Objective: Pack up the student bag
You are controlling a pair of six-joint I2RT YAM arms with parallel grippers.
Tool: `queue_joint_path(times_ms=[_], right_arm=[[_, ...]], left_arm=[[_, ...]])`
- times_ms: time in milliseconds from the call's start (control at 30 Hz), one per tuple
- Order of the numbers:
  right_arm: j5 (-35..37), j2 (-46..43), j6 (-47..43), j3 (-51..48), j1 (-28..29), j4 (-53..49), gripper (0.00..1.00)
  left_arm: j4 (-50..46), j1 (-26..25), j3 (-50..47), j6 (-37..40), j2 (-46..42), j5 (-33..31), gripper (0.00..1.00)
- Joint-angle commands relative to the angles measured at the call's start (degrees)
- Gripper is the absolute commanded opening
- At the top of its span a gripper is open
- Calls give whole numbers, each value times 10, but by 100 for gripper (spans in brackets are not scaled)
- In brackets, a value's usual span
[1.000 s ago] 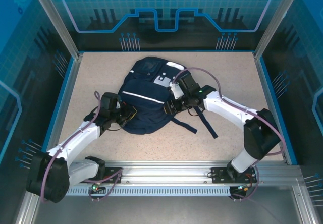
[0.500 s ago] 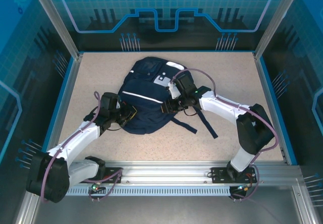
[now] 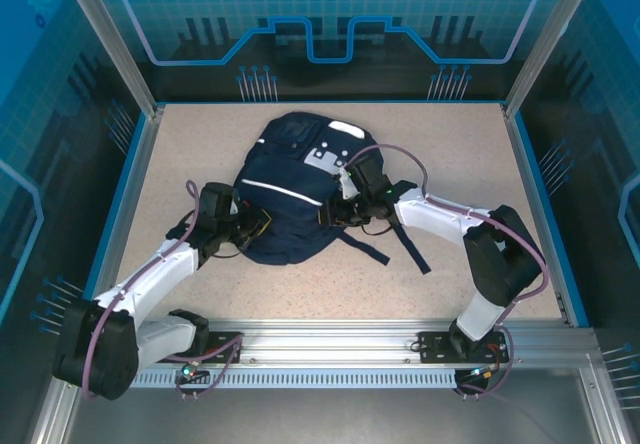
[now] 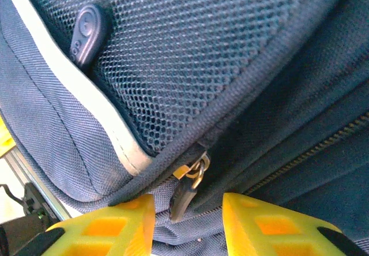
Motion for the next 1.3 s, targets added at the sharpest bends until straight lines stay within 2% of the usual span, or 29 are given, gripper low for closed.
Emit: queue_joint_path(times_ms=[0, 200, 400, 533, 767, 833, 900, 1000, 1067, 1267], right_arm=[[31, -6, 57, -17, 3, 91, 34], [64, -1, 22, 5, 11, 54, 16], [104, -32, -24, 7, 17, 11, 1], [134, -69, -38, 2, 18, -29, 0], [301, -84, -60, 25, 17, -154, 0], [305, -85, -72, 28, 16, -160, 0], [274, -85, -104, 34, 16, -157, 0], [202, -72, -162, 55, 15, -163, 25], [175, -65, -195, 65, 14, -161, 34], [81, -36, -243, 82, -6, -132, 41]], left_arm=[[28, -5, -5, 4, 1, 51, 0], [33, -5, -7, 2, 2, 55, 0], [36, -6, -6, 2, 3, 55, 0], [40, -6, -8, -1, 7, 51, 0], [36, -6, -2, 0, 6, 45, 0], [36, -6, -1, 2, 6, 45, 0], [36, -6, -1, 0, 7, 47, 0], [36, -6, 1, 2, 8, 49, 0], [35, -6, 2, 2, 8, 49, 0], [31, -6, 5, 4, 6, 49, 0]])
